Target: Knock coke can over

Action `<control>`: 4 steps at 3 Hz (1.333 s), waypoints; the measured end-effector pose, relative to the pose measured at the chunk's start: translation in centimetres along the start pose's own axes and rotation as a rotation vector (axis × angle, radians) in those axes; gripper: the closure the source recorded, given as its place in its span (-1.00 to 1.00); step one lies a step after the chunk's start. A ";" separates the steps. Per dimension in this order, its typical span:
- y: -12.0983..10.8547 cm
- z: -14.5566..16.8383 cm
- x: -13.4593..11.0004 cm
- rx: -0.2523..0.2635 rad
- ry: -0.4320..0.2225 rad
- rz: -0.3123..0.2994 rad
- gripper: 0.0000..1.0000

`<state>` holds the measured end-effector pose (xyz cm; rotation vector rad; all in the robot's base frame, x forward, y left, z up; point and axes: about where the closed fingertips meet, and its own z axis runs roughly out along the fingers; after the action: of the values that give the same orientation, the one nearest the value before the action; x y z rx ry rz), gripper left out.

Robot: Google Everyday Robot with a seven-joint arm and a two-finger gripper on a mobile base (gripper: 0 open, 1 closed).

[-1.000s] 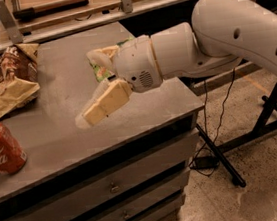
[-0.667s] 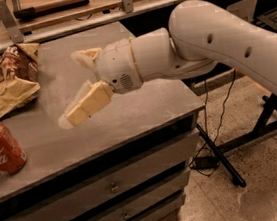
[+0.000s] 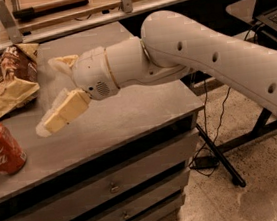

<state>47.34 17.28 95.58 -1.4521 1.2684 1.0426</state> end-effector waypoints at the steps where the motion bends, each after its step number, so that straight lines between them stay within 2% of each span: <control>1: 1.5 3.7 2.4 -0.031 -0.045 0.058 -1.00; 2: 2.2 6.5 4.1 -0.060 -0.055 0.076 -1.00; 4: 3.0 10.6 5.6 -0.050 -0.040 0.060 -1.00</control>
Offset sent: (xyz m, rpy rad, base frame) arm -0.0221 0.0783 -0.0861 0.0551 0.1217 0.0681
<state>44.71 26.20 87.44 -1.4314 1.2713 1.1453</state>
